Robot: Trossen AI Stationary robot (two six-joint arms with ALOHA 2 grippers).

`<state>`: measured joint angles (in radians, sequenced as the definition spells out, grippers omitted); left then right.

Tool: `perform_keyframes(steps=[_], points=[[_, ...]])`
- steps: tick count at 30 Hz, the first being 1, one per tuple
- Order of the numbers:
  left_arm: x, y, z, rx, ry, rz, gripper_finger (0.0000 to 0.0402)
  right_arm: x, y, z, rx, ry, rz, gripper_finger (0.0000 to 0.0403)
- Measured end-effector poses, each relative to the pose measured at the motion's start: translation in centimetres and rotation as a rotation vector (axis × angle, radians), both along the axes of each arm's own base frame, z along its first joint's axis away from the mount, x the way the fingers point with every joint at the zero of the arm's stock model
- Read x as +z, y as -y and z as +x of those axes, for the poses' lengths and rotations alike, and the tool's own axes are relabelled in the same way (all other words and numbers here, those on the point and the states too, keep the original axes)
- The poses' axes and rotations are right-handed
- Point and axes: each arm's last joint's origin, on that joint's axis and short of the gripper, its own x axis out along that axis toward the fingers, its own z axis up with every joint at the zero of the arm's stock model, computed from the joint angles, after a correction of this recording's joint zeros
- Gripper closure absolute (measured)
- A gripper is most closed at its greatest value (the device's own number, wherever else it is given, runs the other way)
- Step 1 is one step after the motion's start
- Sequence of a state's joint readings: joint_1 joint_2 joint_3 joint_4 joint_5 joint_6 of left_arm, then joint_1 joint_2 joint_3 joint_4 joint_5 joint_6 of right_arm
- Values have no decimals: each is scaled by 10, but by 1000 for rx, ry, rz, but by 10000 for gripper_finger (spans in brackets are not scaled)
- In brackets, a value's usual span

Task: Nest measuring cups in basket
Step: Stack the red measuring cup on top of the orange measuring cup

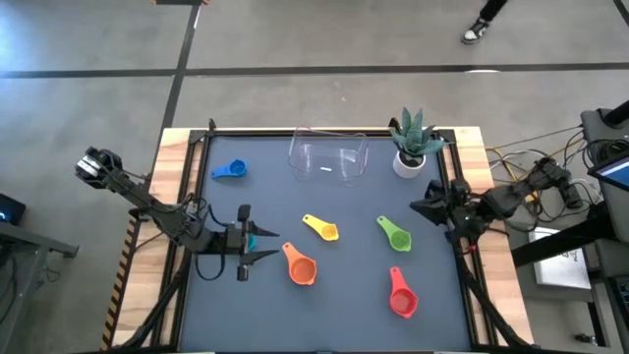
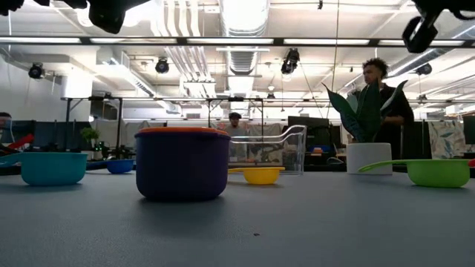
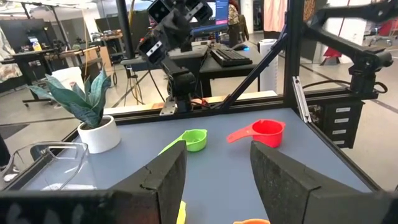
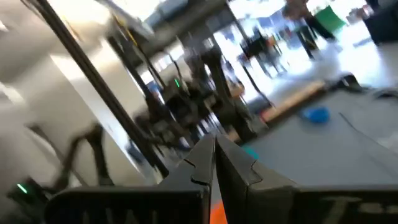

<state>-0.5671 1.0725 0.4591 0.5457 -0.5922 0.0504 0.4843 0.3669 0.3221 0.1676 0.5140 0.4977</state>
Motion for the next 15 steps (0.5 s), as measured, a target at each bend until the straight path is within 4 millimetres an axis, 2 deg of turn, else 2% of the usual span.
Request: perform_keyframes(steps=[3, 10, 15], points=[[0, 0, 0, 0, 0, 4, 240, -1, -14, 26, 3, -237, -100, 394], [-1, 0, 0, 0, -8, 9, 240, 1, -46, 69, 77, -697, -171, 394], [-3, 0, 0, 0, -21, 12, 240, -27, -82, 82, 106, -940, -226, 394]])
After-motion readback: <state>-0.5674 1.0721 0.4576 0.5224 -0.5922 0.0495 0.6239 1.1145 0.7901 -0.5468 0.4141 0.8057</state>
